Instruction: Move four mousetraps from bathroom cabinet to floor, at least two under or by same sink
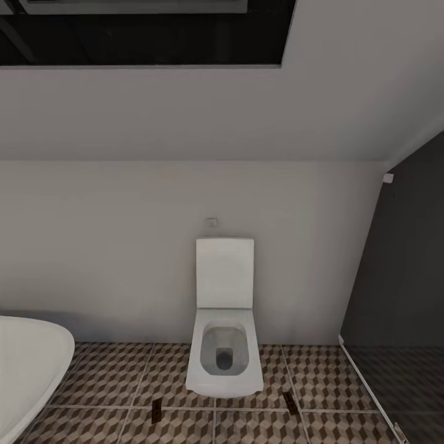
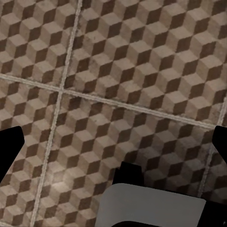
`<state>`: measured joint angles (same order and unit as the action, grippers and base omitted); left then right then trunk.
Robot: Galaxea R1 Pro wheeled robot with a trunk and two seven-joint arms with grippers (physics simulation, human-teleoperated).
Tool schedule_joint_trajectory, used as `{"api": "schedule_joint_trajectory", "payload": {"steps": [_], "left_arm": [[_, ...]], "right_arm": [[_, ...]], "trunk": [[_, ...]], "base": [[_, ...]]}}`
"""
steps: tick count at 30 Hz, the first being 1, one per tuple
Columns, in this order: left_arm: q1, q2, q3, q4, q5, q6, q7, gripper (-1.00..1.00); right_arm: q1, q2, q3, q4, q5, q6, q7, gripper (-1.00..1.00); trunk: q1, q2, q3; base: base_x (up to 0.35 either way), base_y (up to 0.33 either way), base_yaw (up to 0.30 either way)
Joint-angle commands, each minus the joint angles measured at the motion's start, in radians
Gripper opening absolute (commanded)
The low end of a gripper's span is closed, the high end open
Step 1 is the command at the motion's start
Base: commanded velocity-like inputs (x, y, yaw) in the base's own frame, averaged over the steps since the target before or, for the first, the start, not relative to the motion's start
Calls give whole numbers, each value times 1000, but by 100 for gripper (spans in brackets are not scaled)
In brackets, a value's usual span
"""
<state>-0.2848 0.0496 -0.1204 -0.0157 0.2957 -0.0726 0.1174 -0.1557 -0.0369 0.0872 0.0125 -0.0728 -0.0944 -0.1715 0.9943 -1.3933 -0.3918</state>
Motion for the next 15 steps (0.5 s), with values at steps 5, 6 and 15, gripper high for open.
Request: {"api": "schedule_joint_trajectory", "payload": {"steps": [5, 6, 15], "left_arm": [[-1, 1, -9, 0, 8, -3, 2, 100], [-1, 1, -9, 0, 8, -3, 2, 100], [-1, 1, -9, 0, 9, -3, 2, 100]], "right_arm": [[-1, 0, 7, 1, -8, -4, -2, 100], [-1, 0, 7, 1, -9, -4, -2, 100], [-1, 0, 7, 1, -11, -3, -2, 100]], "trunk": [[0, -1, -1], [0, -1, -1], [0, -1, -1]], "base": [[0, 0, 0], [0, 0, 0], [0, 0, 0]]}}
